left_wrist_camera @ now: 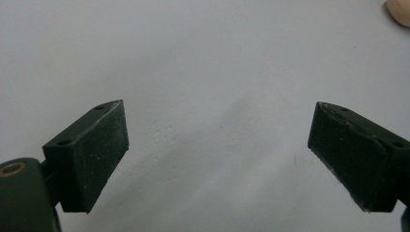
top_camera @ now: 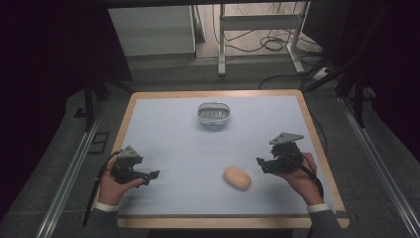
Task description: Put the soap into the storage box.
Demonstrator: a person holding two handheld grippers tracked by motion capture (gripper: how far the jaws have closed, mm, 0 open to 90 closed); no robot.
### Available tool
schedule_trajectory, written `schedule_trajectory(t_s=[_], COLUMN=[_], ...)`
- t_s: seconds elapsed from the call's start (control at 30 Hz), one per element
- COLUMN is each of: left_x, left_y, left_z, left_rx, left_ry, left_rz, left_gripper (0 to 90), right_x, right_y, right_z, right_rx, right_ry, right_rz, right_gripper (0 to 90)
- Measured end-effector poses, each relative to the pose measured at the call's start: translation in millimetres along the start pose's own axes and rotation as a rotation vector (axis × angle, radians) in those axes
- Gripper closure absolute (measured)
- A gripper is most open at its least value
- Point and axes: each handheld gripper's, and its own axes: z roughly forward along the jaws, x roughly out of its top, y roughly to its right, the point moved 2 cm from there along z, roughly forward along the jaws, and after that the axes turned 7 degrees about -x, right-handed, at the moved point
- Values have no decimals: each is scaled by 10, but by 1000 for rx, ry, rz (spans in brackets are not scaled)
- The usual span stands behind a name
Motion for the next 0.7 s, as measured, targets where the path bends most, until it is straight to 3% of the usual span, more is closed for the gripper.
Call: schedule_trajectory(t_s=[0.7], left_x=[6], left_y=[2], left_z=[-24], left_rx=[-2], left_ry=[12], left_rz=[0], left_gripper=[76], right_x=[214], right_y=[-420], right_z=[140], right_rx=[119], right_ry=[-89], right_rz=[-136], right_gripper=[176])
